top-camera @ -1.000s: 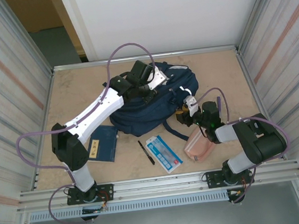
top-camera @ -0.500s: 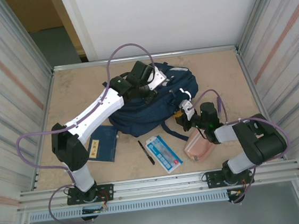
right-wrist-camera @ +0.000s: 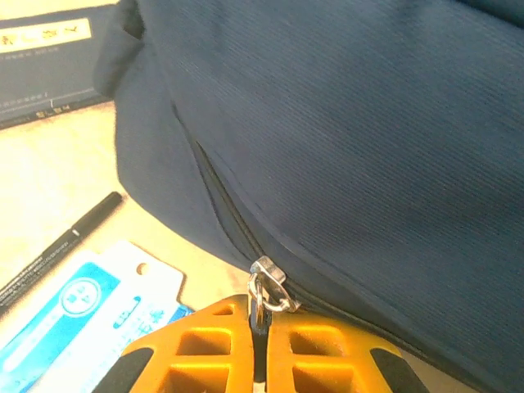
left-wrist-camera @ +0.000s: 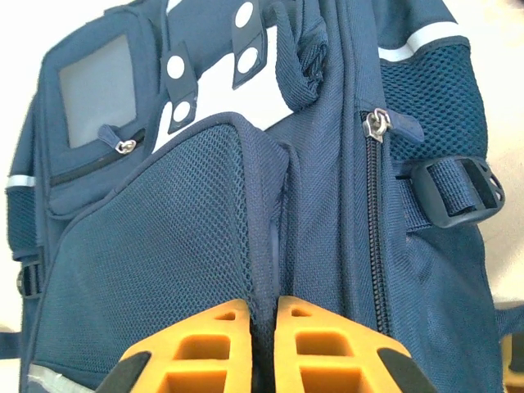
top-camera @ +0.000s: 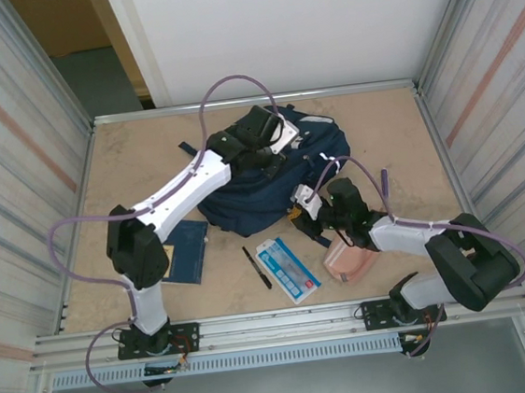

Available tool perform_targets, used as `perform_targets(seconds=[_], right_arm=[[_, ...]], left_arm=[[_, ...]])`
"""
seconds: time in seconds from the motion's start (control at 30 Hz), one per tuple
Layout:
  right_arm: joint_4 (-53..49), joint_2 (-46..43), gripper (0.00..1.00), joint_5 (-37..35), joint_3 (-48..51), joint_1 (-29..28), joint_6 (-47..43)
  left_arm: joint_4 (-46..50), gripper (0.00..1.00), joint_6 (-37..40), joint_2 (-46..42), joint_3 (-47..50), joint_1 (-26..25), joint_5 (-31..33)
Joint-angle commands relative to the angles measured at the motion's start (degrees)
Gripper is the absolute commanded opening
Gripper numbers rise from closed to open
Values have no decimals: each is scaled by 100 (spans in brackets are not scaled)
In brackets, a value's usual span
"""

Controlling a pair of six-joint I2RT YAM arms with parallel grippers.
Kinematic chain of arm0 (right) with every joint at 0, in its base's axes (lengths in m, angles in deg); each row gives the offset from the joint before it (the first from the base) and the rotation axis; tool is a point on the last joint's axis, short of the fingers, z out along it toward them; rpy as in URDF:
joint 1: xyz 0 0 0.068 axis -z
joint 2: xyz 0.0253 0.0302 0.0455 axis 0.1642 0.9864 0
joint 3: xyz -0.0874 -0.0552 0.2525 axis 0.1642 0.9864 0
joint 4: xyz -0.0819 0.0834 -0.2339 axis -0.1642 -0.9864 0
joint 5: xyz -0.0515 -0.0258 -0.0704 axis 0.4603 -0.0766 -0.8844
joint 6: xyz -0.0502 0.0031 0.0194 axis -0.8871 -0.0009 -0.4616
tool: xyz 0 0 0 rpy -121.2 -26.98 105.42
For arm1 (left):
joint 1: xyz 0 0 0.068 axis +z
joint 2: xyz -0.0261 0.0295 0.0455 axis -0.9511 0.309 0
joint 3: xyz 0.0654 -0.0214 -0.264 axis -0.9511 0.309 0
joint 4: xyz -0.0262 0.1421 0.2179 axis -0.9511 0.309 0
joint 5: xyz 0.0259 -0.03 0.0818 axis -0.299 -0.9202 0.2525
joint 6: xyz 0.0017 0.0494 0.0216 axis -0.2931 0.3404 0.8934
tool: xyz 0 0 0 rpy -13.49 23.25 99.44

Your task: Pack the student bag

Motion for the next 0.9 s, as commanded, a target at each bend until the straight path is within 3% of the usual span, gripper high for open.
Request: perform_targets(seconds=[0.0,0.5,0.73,0.87], right_arm=[[-236,13,0,-181,-224,-414,359],[1128,1284,8,-1726,-533,-1724,1503],[1418,1456,15,-2047,-421,-1880,1805],[1180,1109,23,-1964,-210,-1872,1805]], left_arm=[[-753,0,-507,171,-491,11,218],[-1307,0,-1676,757,-721,-24,-249],[-1320,0,-1758,932,-853,-16,-345],[-1321,0,-1720,843,-740,5,-354]])
